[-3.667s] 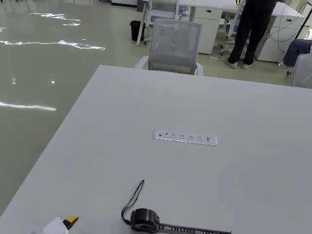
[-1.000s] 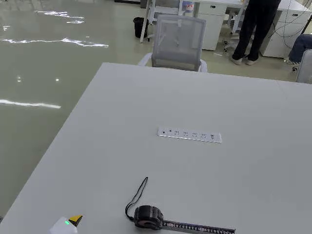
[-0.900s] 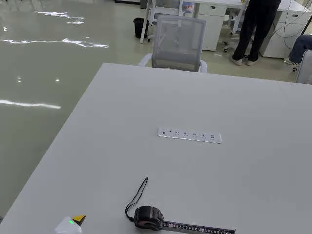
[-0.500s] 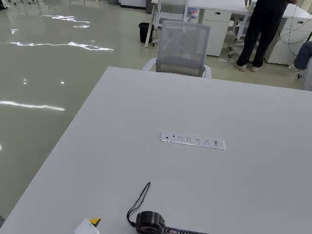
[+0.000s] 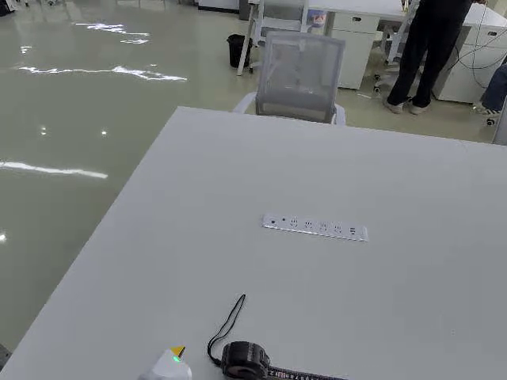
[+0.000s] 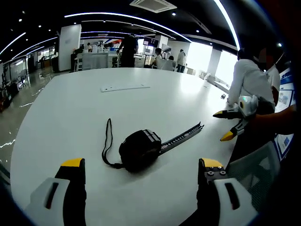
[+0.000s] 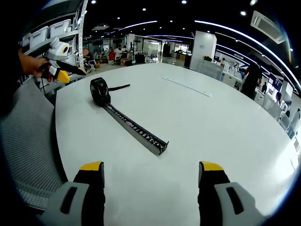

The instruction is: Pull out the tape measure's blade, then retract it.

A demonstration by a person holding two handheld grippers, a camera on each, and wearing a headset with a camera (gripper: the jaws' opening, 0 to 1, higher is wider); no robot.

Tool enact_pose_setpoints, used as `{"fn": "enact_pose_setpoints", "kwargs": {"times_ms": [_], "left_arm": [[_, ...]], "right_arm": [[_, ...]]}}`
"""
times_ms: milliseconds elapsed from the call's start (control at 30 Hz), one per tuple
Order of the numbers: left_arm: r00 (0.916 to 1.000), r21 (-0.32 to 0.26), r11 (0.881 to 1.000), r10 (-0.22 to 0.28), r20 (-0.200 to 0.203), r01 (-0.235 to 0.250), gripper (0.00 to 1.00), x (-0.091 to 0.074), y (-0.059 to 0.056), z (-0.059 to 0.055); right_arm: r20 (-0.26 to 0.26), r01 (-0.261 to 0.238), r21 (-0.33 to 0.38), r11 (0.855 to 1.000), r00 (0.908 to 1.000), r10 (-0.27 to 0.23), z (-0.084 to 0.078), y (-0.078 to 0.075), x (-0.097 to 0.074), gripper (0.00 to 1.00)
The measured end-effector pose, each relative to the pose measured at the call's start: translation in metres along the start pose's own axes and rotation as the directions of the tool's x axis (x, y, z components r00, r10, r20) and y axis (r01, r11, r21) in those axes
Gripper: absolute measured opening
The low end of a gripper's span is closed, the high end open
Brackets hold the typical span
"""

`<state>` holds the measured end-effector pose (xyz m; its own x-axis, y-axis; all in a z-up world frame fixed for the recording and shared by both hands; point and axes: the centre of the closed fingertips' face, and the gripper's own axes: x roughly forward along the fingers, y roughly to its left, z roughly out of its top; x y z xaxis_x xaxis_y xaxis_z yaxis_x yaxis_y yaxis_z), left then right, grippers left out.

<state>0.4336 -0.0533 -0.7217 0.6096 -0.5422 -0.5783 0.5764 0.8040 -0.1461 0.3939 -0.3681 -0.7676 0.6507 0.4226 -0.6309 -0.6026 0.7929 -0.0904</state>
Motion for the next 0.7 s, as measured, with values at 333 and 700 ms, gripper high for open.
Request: {"fn": "enact_pose_setpoints", "kwargs": {"times_ms": [333, 700], "left_arm": [[1.0000, 0.003, 1.000, -0.003, -0.006, 0.003, 0.99, 0.013, -0.015, 0.001], [0.9989, -0.021, 0.999, 0.035, 0.032, -0.034, 0.99, 0.027, -0.021, 0.013]], "right_arm": [[-0.024, -0.031, -0.040, 0.999, 0.9993, 0.030, 0.002, -0.005, 0.012, 0.78], [-0.067, -0.109, -0.080, 0.991, 0.9924, 0.103, 0.003, -0.012, 0.032, 0.70]]}}
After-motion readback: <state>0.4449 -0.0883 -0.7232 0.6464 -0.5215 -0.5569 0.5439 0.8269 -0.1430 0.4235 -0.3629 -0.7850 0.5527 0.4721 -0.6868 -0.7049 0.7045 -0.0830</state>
